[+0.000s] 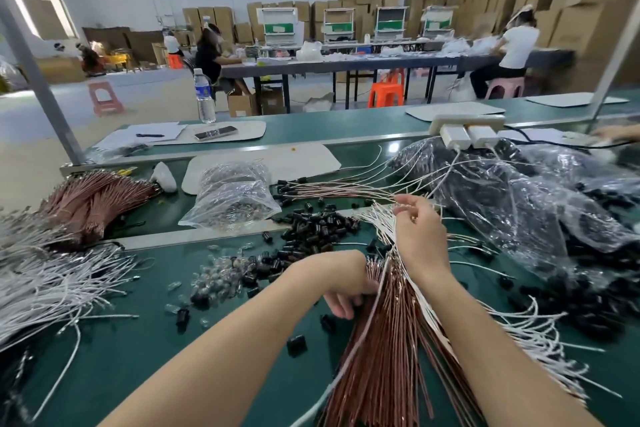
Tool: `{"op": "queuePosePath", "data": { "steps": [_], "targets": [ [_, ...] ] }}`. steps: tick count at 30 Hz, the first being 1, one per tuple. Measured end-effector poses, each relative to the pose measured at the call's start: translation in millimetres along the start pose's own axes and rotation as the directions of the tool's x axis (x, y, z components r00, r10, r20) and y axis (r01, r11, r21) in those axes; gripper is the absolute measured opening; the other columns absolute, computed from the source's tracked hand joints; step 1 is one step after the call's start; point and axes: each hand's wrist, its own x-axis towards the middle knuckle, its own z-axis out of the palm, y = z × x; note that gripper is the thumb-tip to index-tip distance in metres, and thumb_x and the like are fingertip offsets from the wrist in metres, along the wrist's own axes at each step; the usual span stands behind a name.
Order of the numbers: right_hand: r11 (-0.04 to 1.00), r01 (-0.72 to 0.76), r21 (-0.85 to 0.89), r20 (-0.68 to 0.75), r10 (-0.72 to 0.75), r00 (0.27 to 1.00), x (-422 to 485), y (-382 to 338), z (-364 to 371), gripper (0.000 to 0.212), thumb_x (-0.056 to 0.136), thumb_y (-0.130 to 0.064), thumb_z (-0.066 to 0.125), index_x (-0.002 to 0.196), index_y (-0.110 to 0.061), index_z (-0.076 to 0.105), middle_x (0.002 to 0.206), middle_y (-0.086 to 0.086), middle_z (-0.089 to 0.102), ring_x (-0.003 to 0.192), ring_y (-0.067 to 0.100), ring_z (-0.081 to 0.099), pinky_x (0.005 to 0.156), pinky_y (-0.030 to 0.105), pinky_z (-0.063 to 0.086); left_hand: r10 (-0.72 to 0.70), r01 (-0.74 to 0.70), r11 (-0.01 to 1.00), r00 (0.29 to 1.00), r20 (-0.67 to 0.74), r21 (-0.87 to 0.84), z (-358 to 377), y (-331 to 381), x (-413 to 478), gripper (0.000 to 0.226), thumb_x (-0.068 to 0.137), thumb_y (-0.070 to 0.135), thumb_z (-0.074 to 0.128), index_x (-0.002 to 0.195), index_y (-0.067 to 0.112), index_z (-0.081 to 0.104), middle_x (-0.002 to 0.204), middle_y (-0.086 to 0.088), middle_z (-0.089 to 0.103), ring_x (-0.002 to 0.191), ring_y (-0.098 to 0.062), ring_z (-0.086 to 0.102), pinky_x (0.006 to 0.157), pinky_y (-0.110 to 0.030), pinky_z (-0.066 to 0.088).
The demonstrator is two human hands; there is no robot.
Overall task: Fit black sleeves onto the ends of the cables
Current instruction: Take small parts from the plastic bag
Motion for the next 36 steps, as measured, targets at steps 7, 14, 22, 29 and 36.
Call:
{"op": "queuePosePath", "data": {
  "steps": [7, 14, 22, 29, 36],
  "targets": [
    [0.994, 0.035, 0.107, 0.024, -0.038, 0.999, 1, -18, 8, 0.023, 0.103, -0.015, 0.044, 0.116, -0.027, 0.06, 0.1, -0.013, 0.064, 0.06, 0.0, 0.053, 0.055, 0.018, 0.043, 0.003, -0.01, 0.997, 0.996, -0.089, -0.075, 4, 0, -1, 0.033, 0.107, 0.028, 0.05, 0.1, -0.001, 0.064, 0.079, -0.005, 0.068, 0.05, -0.012, 0.064, 0.053, -0.024, 0.059],
    [0.992, 0.079, 0.095, -0.059, -0.073, 0.996, -14, -33, 21, 0.027, 0.102, -0.01, 0.045, 0.12, -0.027, 0.055, 0.12, -0.001, 0.049, 0.083, 0.007, 0.055, 0.068, 0.02, 0.046, 0.042, -0.117, 0.967, 0.949, -0.312, -0.226, -18, -16, -14, 0.03, 0.107, 0.033, 0.047, 0.091, 0.01, 0.056, 0.078, -0.006, 0.058, 0.059, -0.013, 0.058, 0.049, -0.022, 0.056],
    [0.967, 0.103, 0.233, 0.452, -0.202, 0.869, -30, -39, 42, 0.047, 0.102, -0.055, 0.039, 0.134, -0.025, 0.055, 0.119, -0.012, 0.065, 0.107, 0.005, 0.062, 0.086, 0.02, 0.044, -0.15, -0.676, 0.569, 0.476, -0.867, -0.469, -92, -38, -70, 0.019, 0.109, 0.022, 0.042, 0.095, 0.016, 0.053, 0.074, 0.002, 0.053, 0.047, -0.002, 0.05, 0.043, -0.018, 0.043],
    [0.948, 0.201, 0.247, 0.482, -0.3, 0.823, -39, -30, 66, 0.02, 0.106, -0.023, 0.053, 0.105, -0.024, 0.073, 0.074, -0.008, 0.07, 0.062, 0.011, 0.061, 0.066, 0.026, 0.055, -0.263, -0.738, 0.338, 0.522, -0.811, -0.585, -70, -88, -85, 0.02, 0.106, 0.032, 0.048, 0.103, 0.014, 0.056, 0.082, 0.001, 0.06, 0.054, -0.006, 0.056, 0.043, -0.022, 0.044],
    [0.929, 0.361, -0.076, 0.435, -0.295, 0.851, -43, -3, 73, 0.039, 0.1, -0.054, 0.047, 0.128, -0.034, 0.064, 0.097, -0.016, 0.071, 0.074, 0.005, 0.066, 0.06, 0.018, 0.049, -0.341, -0.739, 0.305, 0.505, -0.793, -0.601, -7, -133, -65, 0.018, 0.1, 0.029, 0.058, 0.105, 0.013, 0.065, 0.085, 0.004, 0.072, 0.061, -0.01, 0.061, 0.047, -0.024, 0.05]
  ]
}}
